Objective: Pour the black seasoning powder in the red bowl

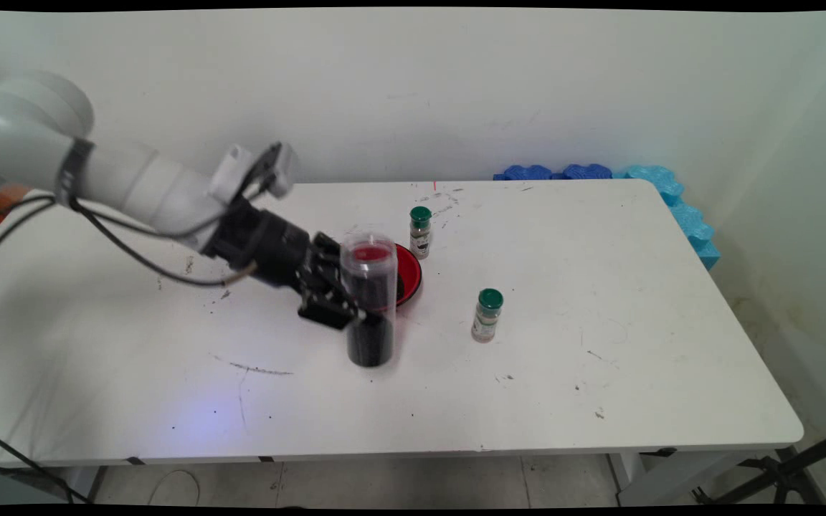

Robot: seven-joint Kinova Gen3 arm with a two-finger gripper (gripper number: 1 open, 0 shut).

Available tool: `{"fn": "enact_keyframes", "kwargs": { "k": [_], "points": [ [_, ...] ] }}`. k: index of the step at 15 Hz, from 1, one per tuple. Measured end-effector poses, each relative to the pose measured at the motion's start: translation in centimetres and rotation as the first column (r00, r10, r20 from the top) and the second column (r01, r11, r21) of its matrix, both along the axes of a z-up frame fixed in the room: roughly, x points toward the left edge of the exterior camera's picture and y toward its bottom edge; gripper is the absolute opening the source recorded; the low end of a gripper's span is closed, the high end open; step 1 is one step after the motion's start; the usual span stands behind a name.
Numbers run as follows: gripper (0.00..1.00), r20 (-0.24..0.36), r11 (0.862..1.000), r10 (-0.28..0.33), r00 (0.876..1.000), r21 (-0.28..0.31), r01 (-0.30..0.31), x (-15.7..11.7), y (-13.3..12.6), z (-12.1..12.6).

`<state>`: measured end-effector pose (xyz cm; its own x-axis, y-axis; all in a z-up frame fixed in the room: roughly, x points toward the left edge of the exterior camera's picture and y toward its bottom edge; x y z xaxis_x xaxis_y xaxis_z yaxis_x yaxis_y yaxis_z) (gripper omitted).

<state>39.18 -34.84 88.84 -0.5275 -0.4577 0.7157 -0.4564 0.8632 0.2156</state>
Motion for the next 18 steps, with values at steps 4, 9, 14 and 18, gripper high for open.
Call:
{"fn": "enact_keyframes", "kwargs": {
  "k": [4, 9, 14, 18],
  "points": [
    [0.00, -0.037, 0.982, 0.152, 0.988, 0.121, -0.147, 1.5, -0.9, 2.5],
    [0.00, -0.067, 0.927, 0.289, 0.955, 0.269, -0.261, 2.5, -1.8, 3.9],
    [0.00, -0.068, 0.849, 0.400, 0.914, 0.403, -0.341, 3.0, -2.6, 4.2],
    [0.00, -0.069, 0.791, 0.458, 0.886, 0.487, -0.371, 2.9, -3.2, 4.1]
  ]
}}
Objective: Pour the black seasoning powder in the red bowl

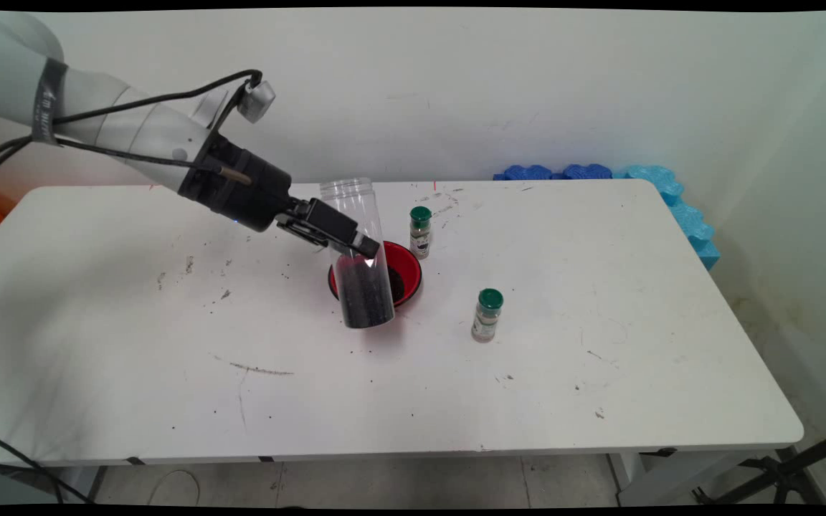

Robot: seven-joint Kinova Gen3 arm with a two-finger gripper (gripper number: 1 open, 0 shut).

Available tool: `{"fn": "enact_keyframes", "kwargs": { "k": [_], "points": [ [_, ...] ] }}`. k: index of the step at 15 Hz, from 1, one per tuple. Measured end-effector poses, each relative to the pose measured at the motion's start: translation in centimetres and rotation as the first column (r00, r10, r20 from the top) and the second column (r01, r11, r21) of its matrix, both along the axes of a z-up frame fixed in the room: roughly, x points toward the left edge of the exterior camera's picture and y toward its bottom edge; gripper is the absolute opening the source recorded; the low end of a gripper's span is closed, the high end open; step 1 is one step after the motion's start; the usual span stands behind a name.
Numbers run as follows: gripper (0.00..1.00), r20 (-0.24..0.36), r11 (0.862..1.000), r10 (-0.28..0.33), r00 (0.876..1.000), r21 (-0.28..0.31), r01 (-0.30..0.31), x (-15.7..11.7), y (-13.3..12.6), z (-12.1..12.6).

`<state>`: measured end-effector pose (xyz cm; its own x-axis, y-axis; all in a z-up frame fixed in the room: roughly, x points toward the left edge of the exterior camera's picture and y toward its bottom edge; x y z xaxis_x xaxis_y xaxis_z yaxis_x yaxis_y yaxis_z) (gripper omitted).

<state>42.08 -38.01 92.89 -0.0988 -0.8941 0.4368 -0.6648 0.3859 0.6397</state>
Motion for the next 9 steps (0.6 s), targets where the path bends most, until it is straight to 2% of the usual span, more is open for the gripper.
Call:
{"fn": "enact_keyframes", "kwargs": {
  "k": [2, 5, 9],
  "points": [
    [0.00, -0.027, 0.999, 0.022, 0.999, 0.043, -0.020, -0.21, -0.19, -0.10],
    [0.00, -0.069, 0.990, 0.071, 0.995, 0.127, -0.062, -0.55, -0.34, -0.26],
    [0.00, -0.107, 0.967, 0.145, 0.984, 0.226, -0.118, -0.86, -0.61, -0.55]
  ]
}}
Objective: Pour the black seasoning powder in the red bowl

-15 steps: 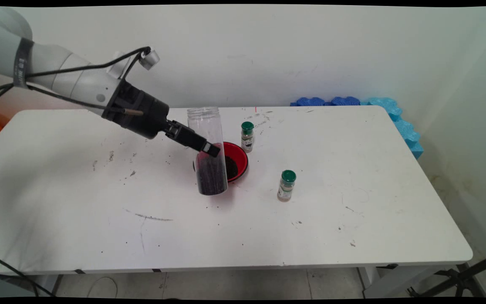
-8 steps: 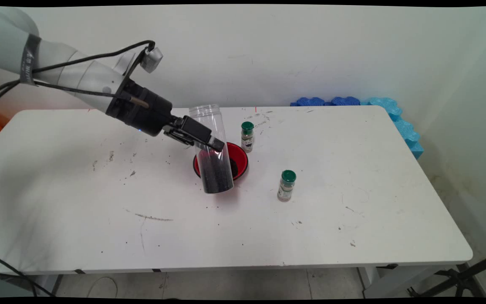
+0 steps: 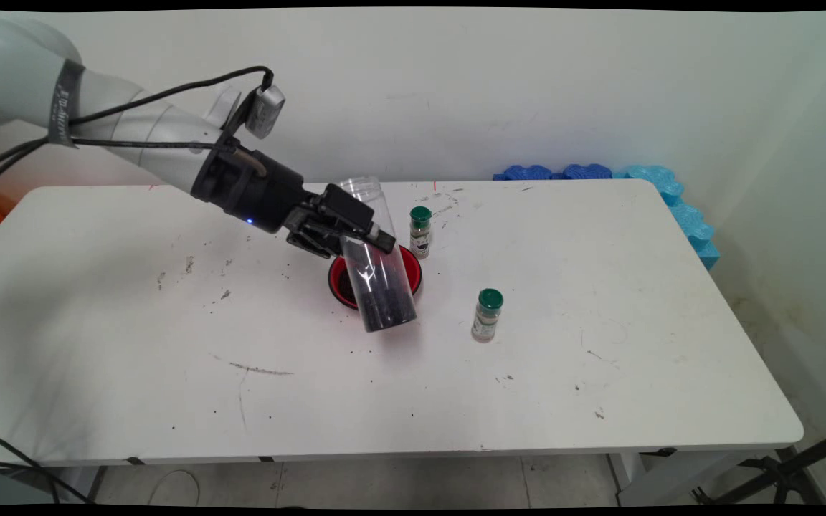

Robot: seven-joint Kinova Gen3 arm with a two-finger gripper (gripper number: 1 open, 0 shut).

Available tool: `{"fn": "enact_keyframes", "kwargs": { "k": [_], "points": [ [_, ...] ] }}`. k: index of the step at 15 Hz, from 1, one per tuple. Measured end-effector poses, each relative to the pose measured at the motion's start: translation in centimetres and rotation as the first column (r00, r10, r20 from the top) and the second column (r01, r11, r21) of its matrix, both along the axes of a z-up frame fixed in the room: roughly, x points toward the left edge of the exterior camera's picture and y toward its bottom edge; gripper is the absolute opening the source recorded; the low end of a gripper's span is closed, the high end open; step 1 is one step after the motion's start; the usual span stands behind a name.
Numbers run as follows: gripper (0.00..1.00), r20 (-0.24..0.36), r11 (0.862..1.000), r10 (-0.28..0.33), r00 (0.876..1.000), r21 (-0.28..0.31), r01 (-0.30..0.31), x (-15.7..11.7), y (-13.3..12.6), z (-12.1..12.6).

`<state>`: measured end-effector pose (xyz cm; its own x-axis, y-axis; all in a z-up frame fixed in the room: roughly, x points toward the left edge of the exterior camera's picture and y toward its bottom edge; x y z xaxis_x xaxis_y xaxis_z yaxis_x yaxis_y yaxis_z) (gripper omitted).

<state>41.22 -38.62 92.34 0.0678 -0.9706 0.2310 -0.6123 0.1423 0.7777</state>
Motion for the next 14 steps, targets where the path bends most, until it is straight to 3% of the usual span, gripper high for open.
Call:
{"fn": "enact_keyframes", "kwargs": {
  "k": [2, 5, 9, 14],
  "points": [
    [0.00, -0.029, 0.997, 0.050, 0.998, 0.062, -0.048, -0.1, -0.2, -0.2],
    [0.00, -0.068, 0.978, 0.136, 0.988, 0.169, -0.123, -0.1, -0.3, -0.6],
    [0.00, -0.104, 0.928, 0.256, 0.961, 0.303, -0.215, 0.1, -0.5, -1.2],
    [0.00, -0.124, 0.864, 0.345, 0.930, 0.428, -0.264, 0.0, -0.4, -1.8]
  ]
}}
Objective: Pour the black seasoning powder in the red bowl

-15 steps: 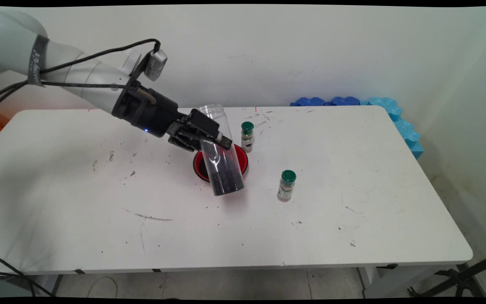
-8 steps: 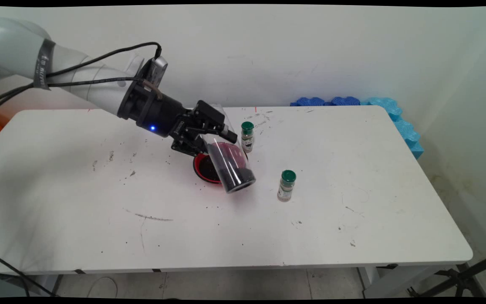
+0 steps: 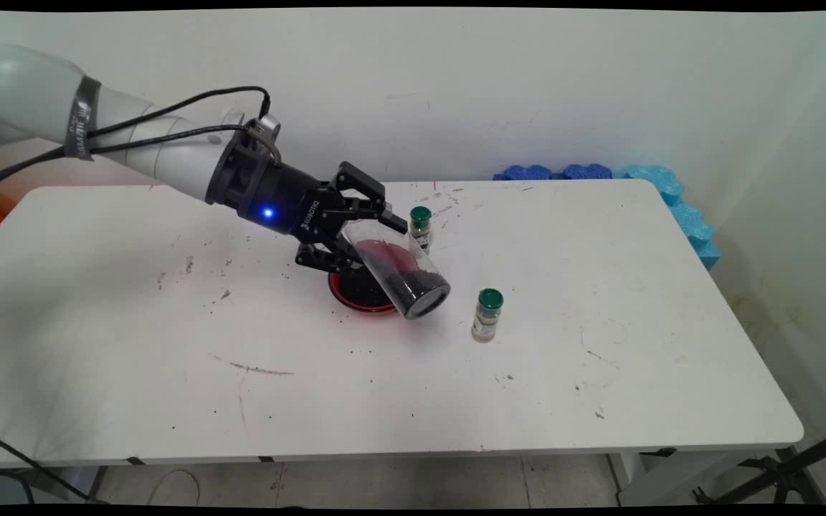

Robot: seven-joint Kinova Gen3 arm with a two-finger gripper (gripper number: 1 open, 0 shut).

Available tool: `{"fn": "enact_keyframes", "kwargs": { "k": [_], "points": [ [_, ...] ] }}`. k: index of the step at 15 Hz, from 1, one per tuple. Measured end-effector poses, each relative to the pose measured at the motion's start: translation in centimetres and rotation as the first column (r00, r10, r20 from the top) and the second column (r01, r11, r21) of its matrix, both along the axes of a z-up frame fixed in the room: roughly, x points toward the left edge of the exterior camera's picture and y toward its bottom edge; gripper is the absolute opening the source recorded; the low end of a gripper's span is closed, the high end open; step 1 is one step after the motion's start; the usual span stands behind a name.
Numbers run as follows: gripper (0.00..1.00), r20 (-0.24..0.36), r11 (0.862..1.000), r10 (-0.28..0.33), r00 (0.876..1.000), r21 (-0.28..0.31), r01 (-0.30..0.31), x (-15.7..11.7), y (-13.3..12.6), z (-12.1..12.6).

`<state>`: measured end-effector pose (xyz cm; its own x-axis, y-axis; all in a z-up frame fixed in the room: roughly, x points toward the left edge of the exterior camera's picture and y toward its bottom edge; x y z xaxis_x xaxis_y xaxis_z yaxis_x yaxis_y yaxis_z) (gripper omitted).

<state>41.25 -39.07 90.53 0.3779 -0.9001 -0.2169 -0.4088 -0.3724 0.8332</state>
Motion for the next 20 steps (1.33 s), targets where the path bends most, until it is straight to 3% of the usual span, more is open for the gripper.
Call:
{"fn": "enact_keyframes", "kwargs": {
  "k": [3, 6, 12, 20],
  "points": [
    [0.00, -0.030, 0.997, 0.046, 0.998, 0.066, -0.044, 0.0, -0.1, -0.5],
    [0.00, -0.062, 0.985, 0.109, 0.992, 0.143, -0.099, 0.0, -0.3, -1.0],
    [0.00, -0.119, 0.937, 0.231, 0.966, 0.294, -0.188, 0.1, -0.9, -2.2],
    [0.00, -0.161, 0.873, 0.336, 0.928, 0.422, -0.243, 0.5, -1.3, -3.7]
  ]
}}
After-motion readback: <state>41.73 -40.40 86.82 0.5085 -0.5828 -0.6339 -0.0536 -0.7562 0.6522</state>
